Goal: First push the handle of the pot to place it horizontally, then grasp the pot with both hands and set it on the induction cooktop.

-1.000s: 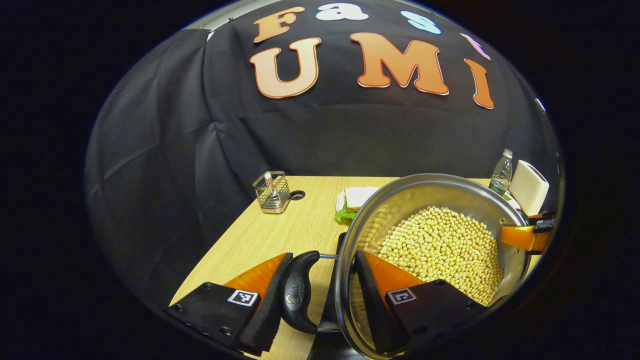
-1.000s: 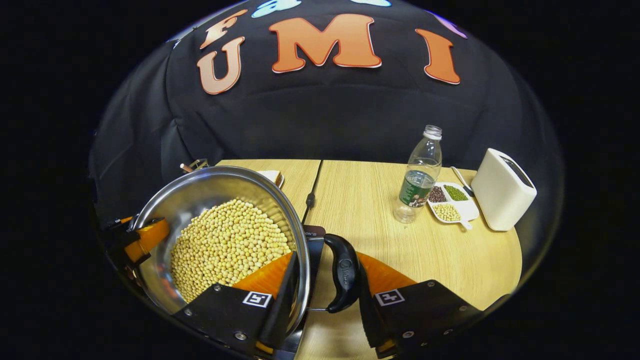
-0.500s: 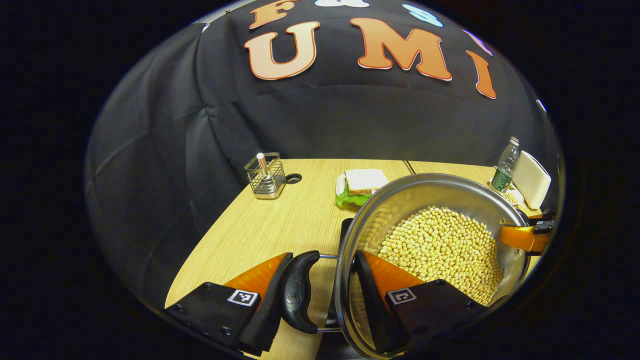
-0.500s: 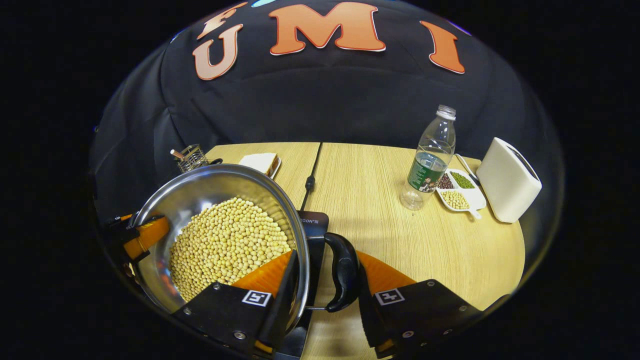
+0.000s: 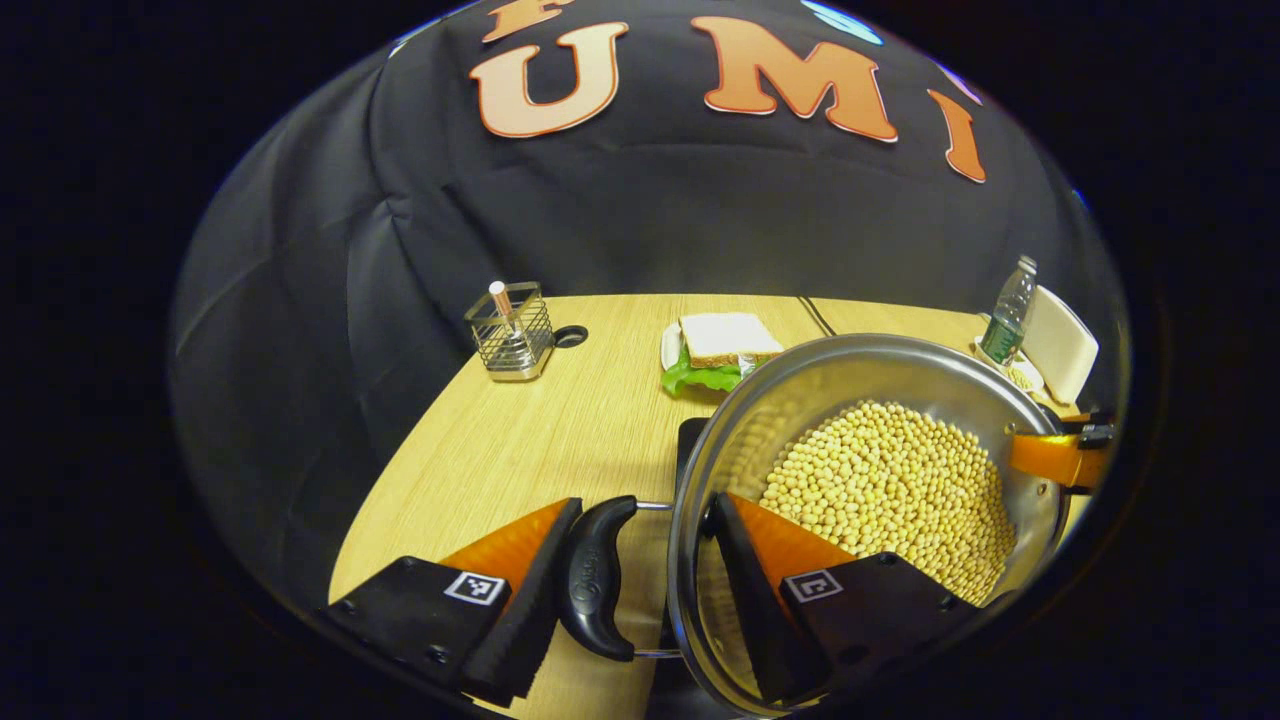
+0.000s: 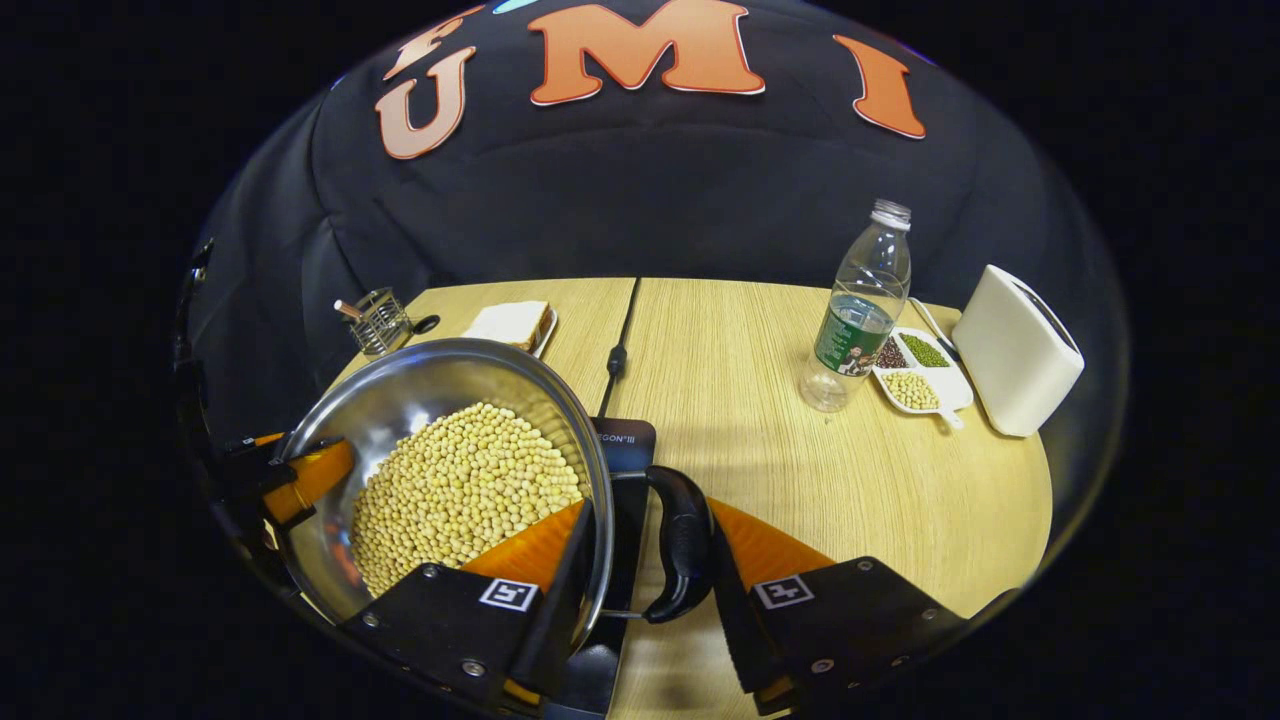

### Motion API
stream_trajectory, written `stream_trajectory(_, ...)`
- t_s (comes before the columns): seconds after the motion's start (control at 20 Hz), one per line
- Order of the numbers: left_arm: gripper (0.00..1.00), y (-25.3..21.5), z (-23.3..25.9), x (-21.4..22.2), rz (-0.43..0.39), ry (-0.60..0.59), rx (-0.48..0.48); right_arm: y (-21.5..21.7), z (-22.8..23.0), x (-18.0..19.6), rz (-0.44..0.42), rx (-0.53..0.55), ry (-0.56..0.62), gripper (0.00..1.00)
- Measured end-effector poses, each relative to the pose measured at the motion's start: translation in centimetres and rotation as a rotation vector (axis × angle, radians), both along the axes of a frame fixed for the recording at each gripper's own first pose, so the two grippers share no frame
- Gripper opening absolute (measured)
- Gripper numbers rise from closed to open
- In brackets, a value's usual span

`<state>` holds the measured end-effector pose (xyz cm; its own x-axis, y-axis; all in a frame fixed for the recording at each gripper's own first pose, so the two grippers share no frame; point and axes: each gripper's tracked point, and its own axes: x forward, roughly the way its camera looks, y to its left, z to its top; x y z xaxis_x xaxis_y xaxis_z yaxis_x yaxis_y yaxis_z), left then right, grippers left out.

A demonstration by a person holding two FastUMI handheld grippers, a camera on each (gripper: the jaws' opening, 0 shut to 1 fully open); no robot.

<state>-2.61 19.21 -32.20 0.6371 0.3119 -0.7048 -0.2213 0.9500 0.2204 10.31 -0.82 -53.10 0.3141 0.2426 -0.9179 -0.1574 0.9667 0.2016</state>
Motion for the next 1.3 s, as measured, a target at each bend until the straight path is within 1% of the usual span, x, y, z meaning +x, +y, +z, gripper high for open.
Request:
stream_trajectory(0.05, 0.86, 0.0, 0.9, 0.4, 0.000, -0.026, 0.016, -0.4, 1.2, 1.2, -0.010, 0.013, -0.035, 0.60)
stream_trajectory(0.1, 0.80, 0.1, 1.9, 0.7, 0.001, -0.054, 0.032, -1.0, 2.4, 2.2, -0.021, 0.027, -0.082, 0.68)
stream_trajectory(0.15, 0.83, 0.2, 3.1, 0.9, 0.006, -0.080, 0.054, -1.5, 3.3, 3.2, -0.027, 0.034, -0.126, 0.63)
stream_trajectory(0.2, 0.83, 0.4, 4.1, 1.1, 0.014, -0.105, 0.077, -1.5, 4.1, 3.6, -0.031, 0.038, -0.162, 0.70)
stream_trajectory(0.25, 0.77, 0.3, 5.2, 1.4, 0.020, -0.137, 0.099, -2.1, 4.8, 4.4, -0.032, 0.041, -0.194, 0.71)
stream_trajectory(0.3, 0.83, 0.1, 6.4, 1.6, 0.026, -0.167, 0.116, -2.5, 5.4, 4.8, -0.032, 0.038, -0.237, 0.72)
stream_trajectory(0.45, 0.85, -1.4, 10.1, 2.0, 0.030, -0.249, 0.133, -4.6, 8.4, 6.5, -0.040, 0.021, -0.375, 0.75)
stream_trajectory(0.55, 0.86, -3.0, 12.7, 2.2, 0.023, -0.307, 0.130, -6.2, 11.2, 7.2, -0.048, 0.039, -0.444, 0.76)
stream_trajectory(0.6, 0.82, -3.9, 14.2, 2.2, 0.017, -0.343, 0.129, -7.2, 12.7, 7.3, -0.057, 0.043, -0.476, 0.77)
stream_trajectory(0.65, 0.89, -5.0, 15.7, 2.5, 0.009, -0.383, 0.124, -8.1, 13.8, 7.7, -0.073, 0.045, -0.509, 0.78)
stream_trajectory(0.7, 0.84, -6.1, 17.3, 2.5, 0.000, -0.425, 0.118, -9.3, 15.0, 8.0, -0.090, 0.048, -0.547, 0.78)
stream_trajectory(0.75, 0.89, -7.1, 18.7, 2.7, -0.011, -0.466, 0.112, -10.3, 16.0, 8.4, -0.099, 0.052, -0.581, 0.78)
stream_trajectory(0.85, 0.89, -9.4, 21.4, 2.9, -0.035, -0.538, 0.108, -12.3, 18.2, 8.6, -0.114, 0.056, -0.646, 0.78)
stream_trajectory(0.95, 0.89, -11.7, 23.7, 2.6, -0.062, -0.579, 0.112, -14.0, 20.1, 9.0, -0.123, 0.052, -0.700, 0.79)
stream_trajectory(1.0, 0.98, -13.0, 25.5, 2.5, -0.072, -0.609, 0.110, -15.0, 21.3, 9.1, -0.127, 0.049, -0.722, 0.79)
stream_trajectory(1.05, 0.96, -14.1, 26.8, 2.3, -0.082, -0.638, 0.110, -16.0, 22.3, 9.3, -0.133, 0.048, -0.744, 0.79)
stream_trajectory(1.1, 0.96, -14.9, 28.0, 2.1, -0.090, -0.667, 0.113, -16.9, 23.4, 9.5, -0.136, 0.048, -0.772, 0.80)
stream_trajectory(1.15, 1.00, -15.7, 29.1, 2.0, -0.098, -0.694, 0.118, -17.6, 24.5, 9.9, -0.138, 0.046, -0.803, 0.80)
stream_trajectory(1.3, 1.00, -17.8, 31.9, 1.7, -0.119, -0.757, 0.130, -19.8, 27.6, 10.6, -0.139, 0.024, -0.877, 0.79)
